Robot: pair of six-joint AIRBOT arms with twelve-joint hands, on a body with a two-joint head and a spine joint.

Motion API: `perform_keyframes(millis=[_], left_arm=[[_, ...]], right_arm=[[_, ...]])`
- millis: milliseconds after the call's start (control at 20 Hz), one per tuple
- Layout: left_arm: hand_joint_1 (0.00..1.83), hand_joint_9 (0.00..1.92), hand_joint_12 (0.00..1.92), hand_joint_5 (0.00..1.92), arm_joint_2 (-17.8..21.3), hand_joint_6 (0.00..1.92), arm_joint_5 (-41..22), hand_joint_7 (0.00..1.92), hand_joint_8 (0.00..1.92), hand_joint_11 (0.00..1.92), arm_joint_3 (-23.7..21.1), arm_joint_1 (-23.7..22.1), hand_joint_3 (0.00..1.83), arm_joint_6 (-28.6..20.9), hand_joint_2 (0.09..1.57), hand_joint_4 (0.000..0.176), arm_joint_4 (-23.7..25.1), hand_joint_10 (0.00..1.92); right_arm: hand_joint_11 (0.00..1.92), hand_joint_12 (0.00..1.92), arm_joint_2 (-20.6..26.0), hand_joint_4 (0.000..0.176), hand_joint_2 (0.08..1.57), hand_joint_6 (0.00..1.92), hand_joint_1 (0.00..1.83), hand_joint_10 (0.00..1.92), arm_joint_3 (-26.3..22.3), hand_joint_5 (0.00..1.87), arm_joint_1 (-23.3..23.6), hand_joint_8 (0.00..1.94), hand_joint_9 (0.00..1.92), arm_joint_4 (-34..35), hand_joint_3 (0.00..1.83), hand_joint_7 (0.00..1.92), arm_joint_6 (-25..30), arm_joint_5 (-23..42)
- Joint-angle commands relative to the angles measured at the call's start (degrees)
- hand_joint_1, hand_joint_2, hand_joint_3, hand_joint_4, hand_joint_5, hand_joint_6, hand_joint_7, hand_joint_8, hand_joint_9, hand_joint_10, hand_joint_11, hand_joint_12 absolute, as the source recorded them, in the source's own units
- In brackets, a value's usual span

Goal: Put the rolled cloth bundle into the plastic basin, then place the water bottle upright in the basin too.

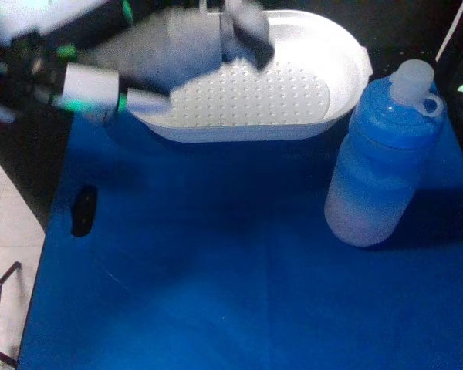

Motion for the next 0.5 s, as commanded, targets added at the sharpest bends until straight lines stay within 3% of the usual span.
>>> perform_keyframes(millis=[0, 50, 150, 200, 250, 350, 450], left_arm=[[1.75, 1.27, 1.92, 0.79, -1.6, 1.92, -4.8, 1.01, 1.92, 1.40, 1.1, -1.0, 0.00, 0.2, 1.17, 0.139, -2.8, 1.92], [1.70, 1.17, 1.92, 0.73, -3.2, 1.92, -3.9, 0.90, 1.92, 1.32, 2.9, -1.3, 0.01, 0.6, 1.19, 0.137, -4.2, 1.92], [1.72, 1.15, 1.92, 0.71, -7.3, 1.92, -1.4, 0.86, 1.92, 1.31, 7.4, -1.8, 0.00, 0.8, 1.14, 0.095, -7.4, 1.92], [1.75, 1.24, 1.92, 0.79, -9.2, 1.92, -0.1, 0.94, 1.92, 1.37, 9.5, -2.4, 0.00, 0.8, 1.11, 0.058, -8.4, 1.92], [1.79, 1.29, 1.92, 0.86, -11.3, 1.92, 1.2, 0.99, 1.92, 1.41, 11.8, -3.0, 0.00, 0.8, 1.11, 0.052, -9.7, 1.92], [1.80, 1.41, 1.92, 1.01, -15.6, 1.92, 4.3, 1.17, 1.92, 1.51, 16.5, -4.4, 0.00, 0.8, 1.07, 0.082, -11.3, 1.92], [1.82, 1.50, 1.92, 1.08, -19.0, 1.92, 7.6, 1.27, 1.92, 1.57, 20.7, -5.3, 0.00, 0.8, 1.09, 0.086, -12.1, 1.92]], right_arm=[[0.26, 0.02, 0.0, 0.091, 1.41, 0.00, 0.17, 0.00, 0.4, 0.37, 0.3, 0.00, 0.23, -0.4, 0.00, 0.26, 0.5, 7.3], [0.26, 0.01, 0.0, 0.106, 1.41, 0.00, 0.14, 0.00, 0.5, 0.36, 0.3, 0.00, 0.24, -0.4, 0.00, 0.27, 0.5, 7.3], [0.24, 0.00, -0.1, 0.122, 1.41, 0.00, 0.15, 0.00, 0.8, 0.36, 0.3, 0.00, 0.24, -0.6, 0.00, 0.28, 0.5, 7.3], [0.23, 0.00, -0.2, 0.127, 1.42, 0.00, 0.16, 0.00, 1.0, 0.36, 0.3, 0.00, 0.22, -0.6, 0.00, 0.26, 0.5, 7.3], [0.23, 0.00, -0.4, 0.122, 1.42, 0.00, 0.19, 0.00, 1.2, 0.36, 0.4, 0.00, 0.22, -0.6, 0.00, 0.26, 0.6, 7.3], [0.24, 0.00, -0.5, 0.117, 1.41, 0.00, 0.19, 0.00, 1.5, 0.36, 0.4, 0.00, 0.23, -0.6, 0.00, 0.27, 1.2, 7.3], [0.24, 0.01, -0.8, 0.128, 1.41, 0.00, 0.18, 0.00, 1.7, 0.36, 0.4, 0.00, 0.22, -0.7, 0.00, 0.26, 1.3, 7.3]])
